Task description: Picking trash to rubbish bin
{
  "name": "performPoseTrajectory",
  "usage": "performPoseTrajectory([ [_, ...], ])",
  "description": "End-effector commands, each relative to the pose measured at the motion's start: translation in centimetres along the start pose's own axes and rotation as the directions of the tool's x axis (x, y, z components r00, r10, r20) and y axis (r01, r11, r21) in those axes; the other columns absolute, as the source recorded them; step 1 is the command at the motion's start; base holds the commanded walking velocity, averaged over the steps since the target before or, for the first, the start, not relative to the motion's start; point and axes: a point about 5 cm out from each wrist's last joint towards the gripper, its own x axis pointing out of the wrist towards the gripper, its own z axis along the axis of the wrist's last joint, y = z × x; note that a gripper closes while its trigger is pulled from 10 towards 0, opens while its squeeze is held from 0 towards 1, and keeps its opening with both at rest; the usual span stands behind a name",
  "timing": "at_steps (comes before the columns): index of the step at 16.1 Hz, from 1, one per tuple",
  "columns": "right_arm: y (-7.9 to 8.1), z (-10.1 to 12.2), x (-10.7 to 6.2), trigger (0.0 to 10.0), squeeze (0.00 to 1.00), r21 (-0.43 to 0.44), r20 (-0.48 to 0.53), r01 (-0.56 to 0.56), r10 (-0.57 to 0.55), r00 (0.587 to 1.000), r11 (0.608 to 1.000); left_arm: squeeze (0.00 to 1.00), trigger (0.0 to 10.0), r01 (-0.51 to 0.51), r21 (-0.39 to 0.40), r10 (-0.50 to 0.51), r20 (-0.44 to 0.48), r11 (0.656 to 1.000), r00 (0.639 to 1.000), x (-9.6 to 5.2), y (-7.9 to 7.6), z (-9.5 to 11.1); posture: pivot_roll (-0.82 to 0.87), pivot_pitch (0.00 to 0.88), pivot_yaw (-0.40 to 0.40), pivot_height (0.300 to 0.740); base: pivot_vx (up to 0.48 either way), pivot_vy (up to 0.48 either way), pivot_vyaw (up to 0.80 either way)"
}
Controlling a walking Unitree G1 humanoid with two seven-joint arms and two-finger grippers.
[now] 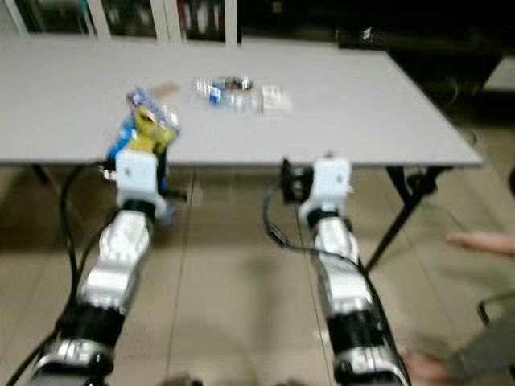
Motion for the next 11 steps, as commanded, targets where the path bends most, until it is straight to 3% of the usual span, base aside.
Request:
performPoseTrajectory([
  [1,-0.65,-0.07,-0.06,10.0,0.0,0.001,-0.006,0.018,-0.018,1.0,1.0,0.0,10.0,0.008,-0.005,-0.008,0.004,1.0,1.0,0.06,-0.49,0.19,-0.03,0.029,-0.036,0.74,-0.251,0.0,0.0],
  [5,-0.49,0.03,0.05,10.0,0.0,0.002,-0.003,0.009,-0.009,1.0,1.0,0.0,10.0,0.01,-0.003,-0.01,0.004,1.0,1.0,0.12,-0.51,0.21,-0.03,0.029,-0.036,0.74,-0.267,0.0,0.0],
  [11,-0.35,-0.07,-0.1,10.0,0.0,0.016,-0.007,0.003,-0.003,1.0,1.0,0.0,10.0,-0.018,0.009,0.018,-0.007,1.0,1.0,0.11,-0.19,-0.02,-0.03,0.038,-0.034,0.74,0.0,0.0,0.0],
])
